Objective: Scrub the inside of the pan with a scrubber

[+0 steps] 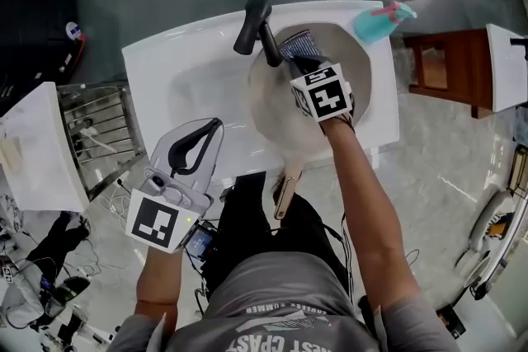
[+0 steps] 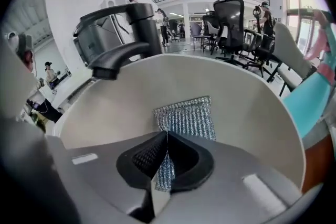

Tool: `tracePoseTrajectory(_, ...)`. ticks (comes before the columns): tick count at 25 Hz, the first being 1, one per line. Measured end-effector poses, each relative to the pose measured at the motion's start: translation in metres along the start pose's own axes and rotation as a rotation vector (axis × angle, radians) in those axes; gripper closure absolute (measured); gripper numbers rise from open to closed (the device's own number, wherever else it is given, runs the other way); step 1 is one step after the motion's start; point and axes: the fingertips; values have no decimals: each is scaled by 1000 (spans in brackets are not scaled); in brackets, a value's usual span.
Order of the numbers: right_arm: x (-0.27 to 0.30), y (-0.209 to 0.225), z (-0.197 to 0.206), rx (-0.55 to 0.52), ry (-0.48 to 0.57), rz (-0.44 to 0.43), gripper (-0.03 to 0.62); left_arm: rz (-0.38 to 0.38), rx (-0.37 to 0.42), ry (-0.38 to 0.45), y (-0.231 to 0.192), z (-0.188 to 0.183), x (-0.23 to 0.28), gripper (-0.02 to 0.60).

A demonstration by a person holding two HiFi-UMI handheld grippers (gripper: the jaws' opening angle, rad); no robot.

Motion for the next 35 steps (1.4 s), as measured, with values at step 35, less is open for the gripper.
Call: tracePoseTrajectory(35, -188, -53, 96, -47, 29, -32, 583, -102, 91, 139, 96, -76, -102, 580)
Point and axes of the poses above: the fingertips, and each gripper's own axes: x forward along the fingers, y to its right, z out of its underside, and after that the axes turned 5 degrees about -y, right-handed
